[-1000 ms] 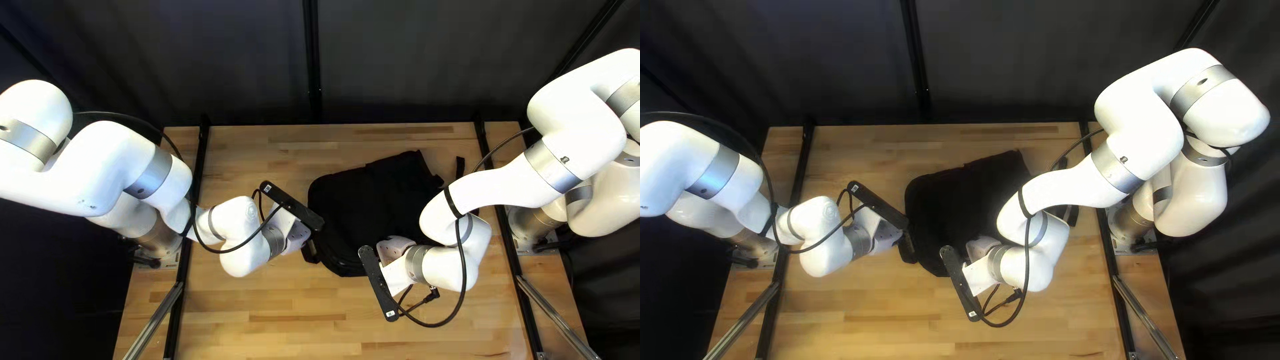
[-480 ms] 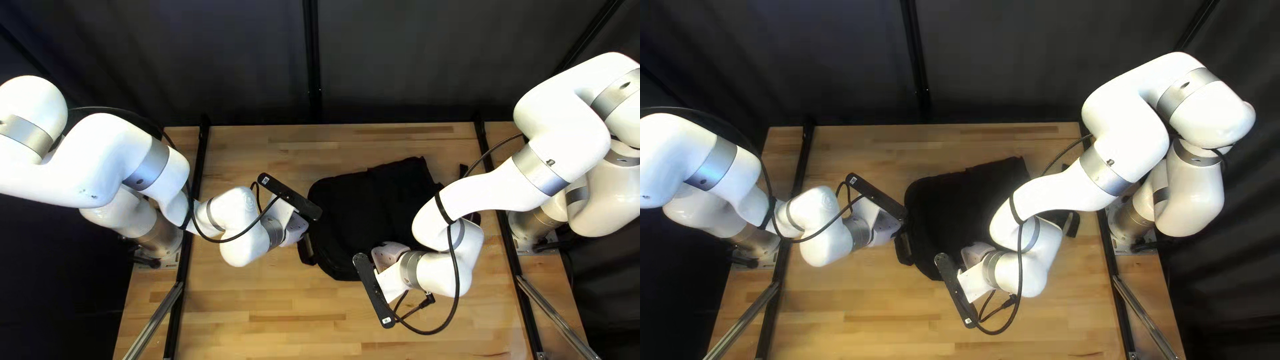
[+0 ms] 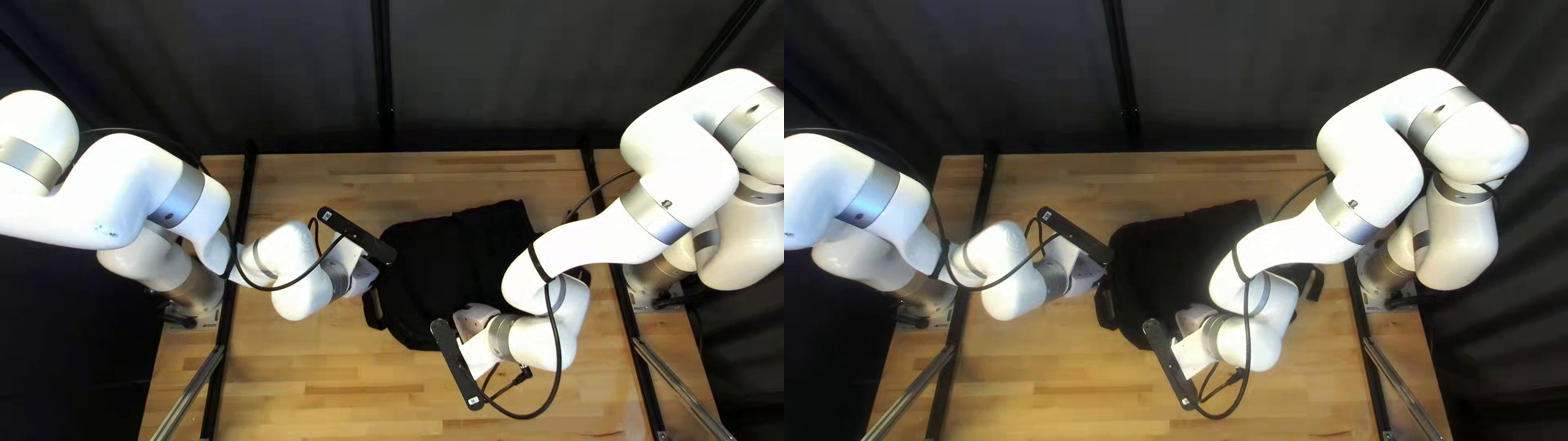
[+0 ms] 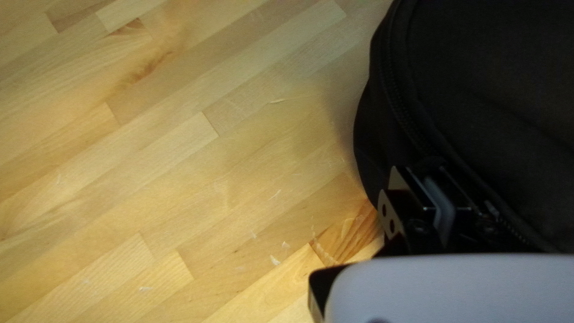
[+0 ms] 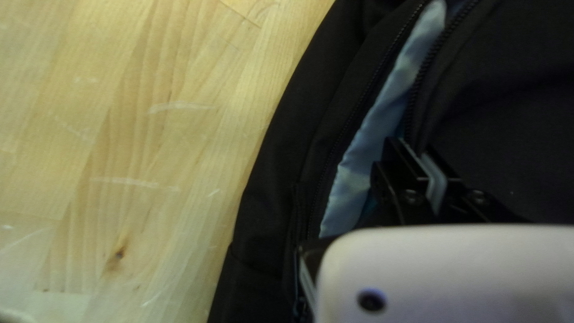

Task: Remove a lunch box from a kids backpack

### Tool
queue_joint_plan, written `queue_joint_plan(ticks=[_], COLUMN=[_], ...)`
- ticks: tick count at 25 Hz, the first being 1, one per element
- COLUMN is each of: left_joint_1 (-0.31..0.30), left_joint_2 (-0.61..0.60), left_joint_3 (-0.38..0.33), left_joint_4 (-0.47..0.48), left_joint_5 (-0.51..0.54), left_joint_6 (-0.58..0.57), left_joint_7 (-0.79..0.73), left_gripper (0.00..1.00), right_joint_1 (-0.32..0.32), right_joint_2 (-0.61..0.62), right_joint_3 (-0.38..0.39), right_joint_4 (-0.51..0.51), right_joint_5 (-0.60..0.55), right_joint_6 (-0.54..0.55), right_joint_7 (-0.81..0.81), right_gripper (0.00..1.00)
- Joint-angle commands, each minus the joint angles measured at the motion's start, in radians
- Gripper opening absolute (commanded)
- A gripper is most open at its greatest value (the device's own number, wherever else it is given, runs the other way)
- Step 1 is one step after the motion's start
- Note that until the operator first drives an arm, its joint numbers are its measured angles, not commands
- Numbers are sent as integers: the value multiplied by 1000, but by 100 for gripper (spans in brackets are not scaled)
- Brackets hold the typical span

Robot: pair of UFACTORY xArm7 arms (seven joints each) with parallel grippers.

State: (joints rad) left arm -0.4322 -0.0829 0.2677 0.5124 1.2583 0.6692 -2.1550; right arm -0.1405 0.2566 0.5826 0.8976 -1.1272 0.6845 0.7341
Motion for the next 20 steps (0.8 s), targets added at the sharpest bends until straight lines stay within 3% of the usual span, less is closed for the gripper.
queue_joint_plan(ticks=[1, 2, 3, 12, 20], left_joint_1=[6, 7, 7, -2, -3], left_joint_2=[-9, -10, -10, -5, 2], left_joint_3=[7, 8, 8, 0, -1], left_joint_4=[-1, -2, -2, 7, 9], left_joint_5=[-8, -8, -9, -26, -26], left_joint_6=[-3, -4, -4, 8, 3], left_joint_7=[21, 23, 24, 31, 31], left_gripper=[0, 0, 0, 0, 0], right_joint_1=[10, 9, 7, 16, 33], right_joint_2=[10, 9, -3, -73, -202], right_joint_3=[10, 11, 17, 82, 129], right_joint_4=[18, 19, 14, 94, -49], right_joint_5=[17, 20, 40, 306, 479], right_joint_6=[14, 15, 18, 198, 258], right_joint_7=[-15, -18, -31, -203, -201], right_gripper=[0, 89, 100, 100, 100])
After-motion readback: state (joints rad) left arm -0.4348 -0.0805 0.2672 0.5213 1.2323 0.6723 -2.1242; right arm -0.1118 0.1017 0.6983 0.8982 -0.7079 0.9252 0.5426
